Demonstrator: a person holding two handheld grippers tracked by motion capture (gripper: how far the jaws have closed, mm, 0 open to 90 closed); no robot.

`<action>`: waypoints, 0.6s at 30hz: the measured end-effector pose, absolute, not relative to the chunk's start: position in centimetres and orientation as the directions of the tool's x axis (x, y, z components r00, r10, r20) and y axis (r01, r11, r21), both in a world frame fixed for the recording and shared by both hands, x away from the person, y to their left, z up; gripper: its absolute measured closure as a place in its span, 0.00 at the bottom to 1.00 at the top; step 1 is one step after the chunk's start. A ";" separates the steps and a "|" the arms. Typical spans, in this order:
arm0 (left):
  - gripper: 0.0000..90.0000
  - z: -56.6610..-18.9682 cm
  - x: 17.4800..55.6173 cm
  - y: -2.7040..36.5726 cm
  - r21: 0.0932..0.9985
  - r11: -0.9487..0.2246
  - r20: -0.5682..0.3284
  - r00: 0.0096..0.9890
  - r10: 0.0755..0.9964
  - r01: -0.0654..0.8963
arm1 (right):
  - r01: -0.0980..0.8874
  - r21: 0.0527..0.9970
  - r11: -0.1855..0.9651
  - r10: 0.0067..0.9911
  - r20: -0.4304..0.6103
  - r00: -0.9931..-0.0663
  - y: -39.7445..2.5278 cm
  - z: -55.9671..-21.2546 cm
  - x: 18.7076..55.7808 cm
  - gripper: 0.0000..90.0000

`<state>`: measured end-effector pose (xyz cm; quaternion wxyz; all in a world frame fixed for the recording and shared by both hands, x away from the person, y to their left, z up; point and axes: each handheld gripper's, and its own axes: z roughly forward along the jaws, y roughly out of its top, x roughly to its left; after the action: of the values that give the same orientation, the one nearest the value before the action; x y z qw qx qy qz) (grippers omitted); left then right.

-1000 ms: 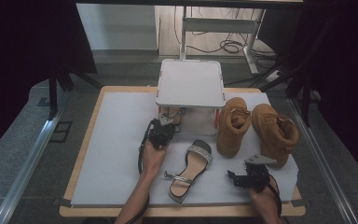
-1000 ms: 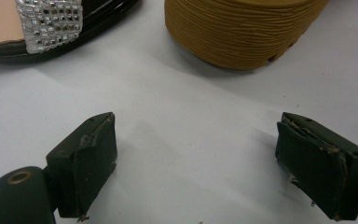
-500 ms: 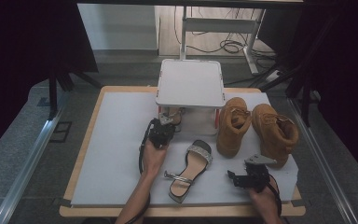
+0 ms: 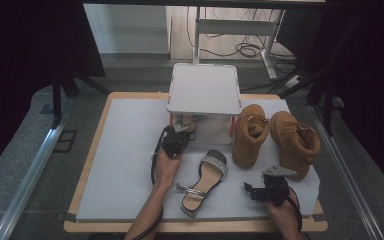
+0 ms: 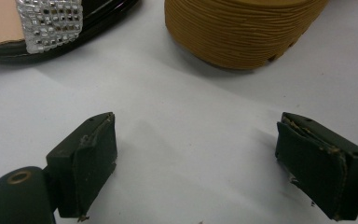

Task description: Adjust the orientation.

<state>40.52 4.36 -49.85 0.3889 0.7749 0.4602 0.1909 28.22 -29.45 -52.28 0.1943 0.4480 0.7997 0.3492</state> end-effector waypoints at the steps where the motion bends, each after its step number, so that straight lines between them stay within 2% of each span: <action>1: 0.99 -49.8 40.6 4.5 0.778 -0.274 -0.060 0.502 0.863 0.565 | 0.581 0.733 0.355 0.852 0.002 -0.523 -29.4 -52.3 28.2 0.14; 15: 0.99 -50.0 41.2 4.5 0.772 -0.275 -0.055 0.492 0.869 0.572 | 0.581 0.733 0.355 0.852 0.002 -0.523 -29.5 -52.3 28.2 0.14; 18: 0.96 -50.0 41.1 4.6 0.773 -0.279 -0.051 0.494 0.868 0.570 | 0.581 0.733 0.355 0.852 0.002 -0.523 -29.4 -52.3 28.2 0.14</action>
<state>41.06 4.56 -50.02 0.3816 0.7755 0.4637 0.1950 28.22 -29.45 -52.28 0.1943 0.4479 0.7998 0.3492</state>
